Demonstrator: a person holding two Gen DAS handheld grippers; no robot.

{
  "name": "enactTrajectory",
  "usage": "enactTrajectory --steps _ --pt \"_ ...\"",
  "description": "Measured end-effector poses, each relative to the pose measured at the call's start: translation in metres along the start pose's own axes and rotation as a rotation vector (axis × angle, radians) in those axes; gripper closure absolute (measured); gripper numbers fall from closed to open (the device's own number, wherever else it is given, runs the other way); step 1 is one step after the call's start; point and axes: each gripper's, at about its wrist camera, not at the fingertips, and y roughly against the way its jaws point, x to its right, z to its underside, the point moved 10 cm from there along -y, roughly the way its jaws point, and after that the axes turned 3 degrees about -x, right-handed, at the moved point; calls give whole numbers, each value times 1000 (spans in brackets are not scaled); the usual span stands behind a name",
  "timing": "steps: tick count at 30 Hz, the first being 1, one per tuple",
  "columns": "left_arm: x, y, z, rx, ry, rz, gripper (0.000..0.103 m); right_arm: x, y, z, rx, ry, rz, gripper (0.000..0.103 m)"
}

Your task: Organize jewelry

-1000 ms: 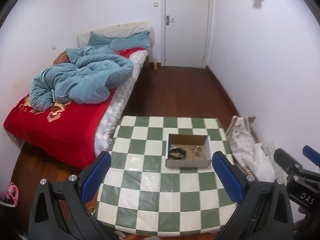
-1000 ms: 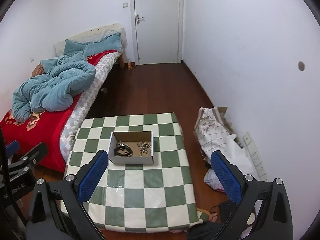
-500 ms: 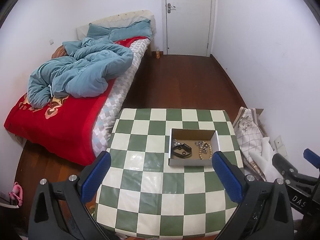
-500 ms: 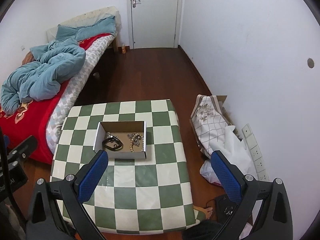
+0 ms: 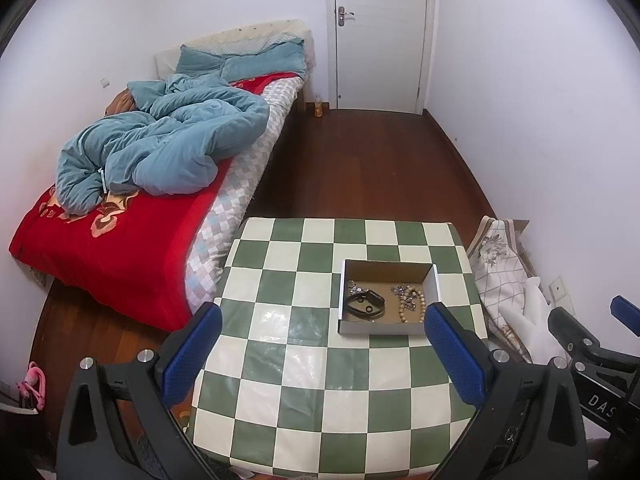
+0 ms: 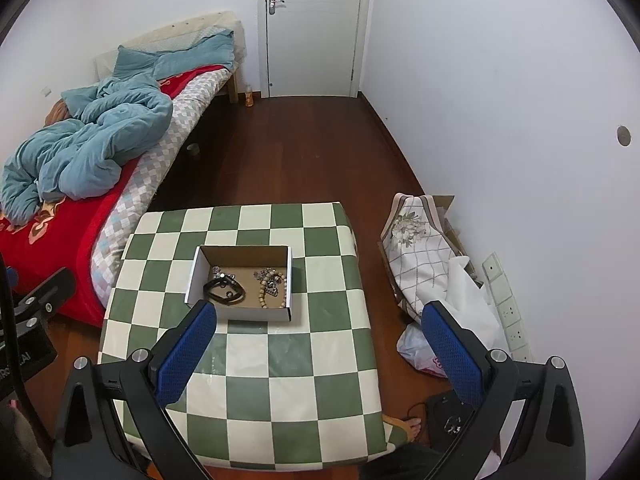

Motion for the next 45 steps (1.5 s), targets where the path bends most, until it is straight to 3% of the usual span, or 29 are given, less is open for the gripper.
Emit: enactTrajectory --steps 45 --pt "-4 7 9 7 -12 -22 0 -1 18 -1 11 19 -22 0"
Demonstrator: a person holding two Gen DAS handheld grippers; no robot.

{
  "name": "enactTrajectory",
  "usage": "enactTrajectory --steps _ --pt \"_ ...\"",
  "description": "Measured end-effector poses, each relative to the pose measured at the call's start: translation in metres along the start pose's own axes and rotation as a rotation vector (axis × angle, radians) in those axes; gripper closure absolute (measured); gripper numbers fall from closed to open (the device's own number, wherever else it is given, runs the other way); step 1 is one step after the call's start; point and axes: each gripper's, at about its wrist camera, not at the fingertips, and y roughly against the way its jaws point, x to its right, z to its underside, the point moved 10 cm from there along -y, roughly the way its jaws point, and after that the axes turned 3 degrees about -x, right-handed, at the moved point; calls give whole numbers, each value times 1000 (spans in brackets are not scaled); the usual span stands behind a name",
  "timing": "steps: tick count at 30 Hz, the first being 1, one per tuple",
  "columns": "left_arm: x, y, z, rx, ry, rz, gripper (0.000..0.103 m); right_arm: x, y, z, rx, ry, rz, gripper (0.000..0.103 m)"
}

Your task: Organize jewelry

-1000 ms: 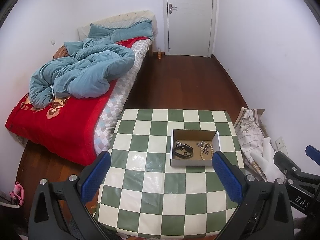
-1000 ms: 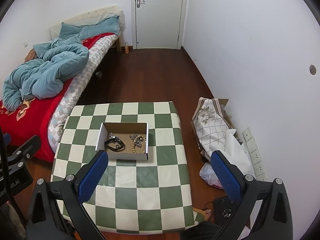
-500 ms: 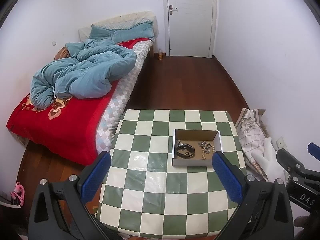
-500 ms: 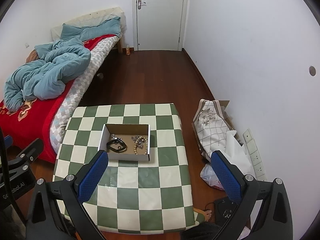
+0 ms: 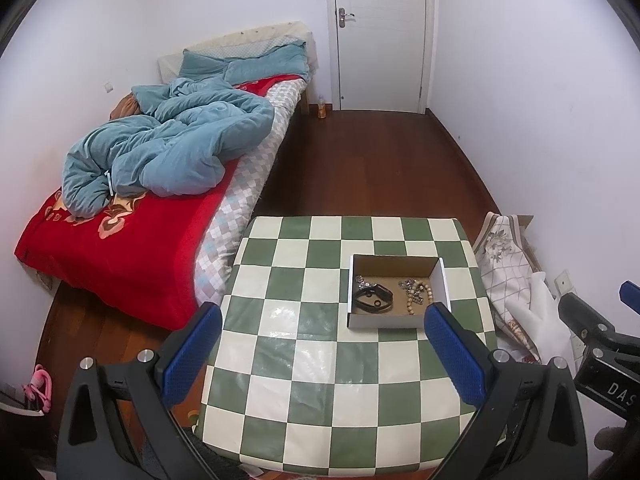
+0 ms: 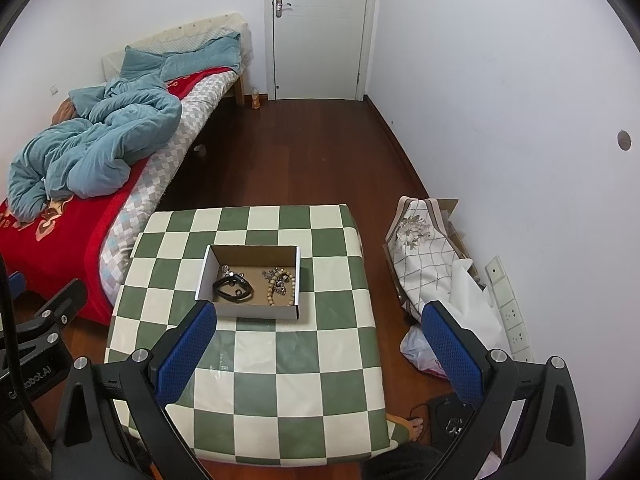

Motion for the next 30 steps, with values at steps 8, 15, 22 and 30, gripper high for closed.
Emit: enactTrajectory --steps 8,15,22,30 --pt "0 -1 1 2 -3 2 0 -1 1 3 4 -4 1 0" --pt "-3 -2 3 6 -1 -1 0 -1 1 3 2 -1 -1 0" --pt "-4 -1 3 7 -1 0 0 -2 1 4 4 -3 -5 0" --pt "-5 1 3 15 3 11 0 -2 1 5 0 -1 -9 0"
